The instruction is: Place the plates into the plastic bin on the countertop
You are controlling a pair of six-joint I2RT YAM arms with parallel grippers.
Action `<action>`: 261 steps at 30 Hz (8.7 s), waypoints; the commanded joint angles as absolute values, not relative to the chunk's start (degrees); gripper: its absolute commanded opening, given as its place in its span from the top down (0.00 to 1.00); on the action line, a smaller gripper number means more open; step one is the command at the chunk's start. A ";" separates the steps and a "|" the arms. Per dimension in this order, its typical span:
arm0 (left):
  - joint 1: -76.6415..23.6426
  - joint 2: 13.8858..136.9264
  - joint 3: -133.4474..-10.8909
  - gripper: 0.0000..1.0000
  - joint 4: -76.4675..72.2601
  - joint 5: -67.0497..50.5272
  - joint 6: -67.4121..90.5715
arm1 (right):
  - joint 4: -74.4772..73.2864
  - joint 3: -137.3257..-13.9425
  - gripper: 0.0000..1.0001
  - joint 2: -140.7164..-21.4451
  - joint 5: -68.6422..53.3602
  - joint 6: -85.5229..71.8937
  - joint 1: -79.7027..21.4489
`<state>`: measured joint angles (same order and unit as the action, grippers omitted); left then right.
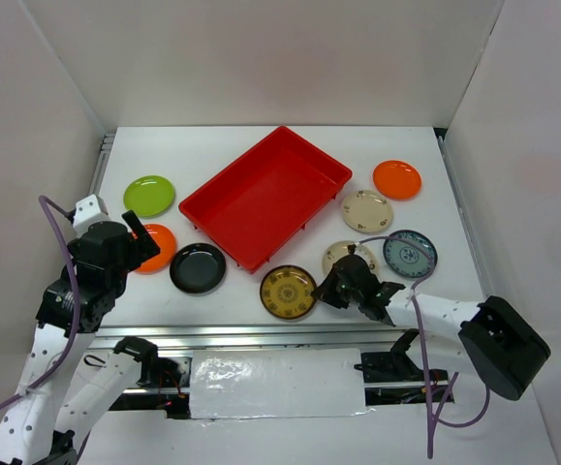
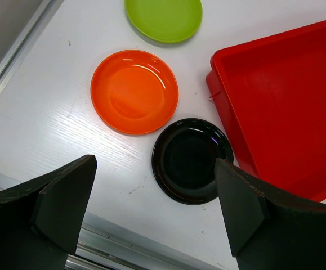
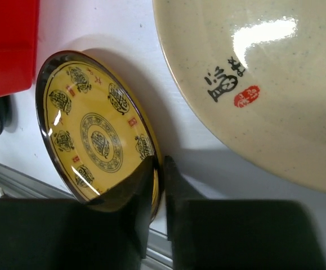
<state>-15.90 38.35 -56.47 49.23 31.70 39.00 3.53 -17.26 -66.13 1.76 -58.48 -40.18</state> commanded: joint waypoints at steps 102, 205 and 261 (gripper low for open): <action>6.27 96.94 -99.20 1.00 25.83 3.79 42.11 | -2.73 -48.79 0.00 -53.97 -31.91 -39.98 -18.02; -6.59 53.61 -71.46 0.01 47.99 10.37 26.98 | 2.81 -59.77 1.00 -116.64 33.48 -108.98 -71.54; 27.86 61.62 -45.27 0.01 36.21 -6.42 41.48 | -23.12 -102.93 0.00 -121.57 -8.27 -36.30 -23.29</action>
<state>27.68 64.66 -46.09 36.95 -7.20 40.86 -25.50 -105.06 -128.75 -8.62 -37.69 -22.52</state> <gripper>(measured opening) 0.993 0.977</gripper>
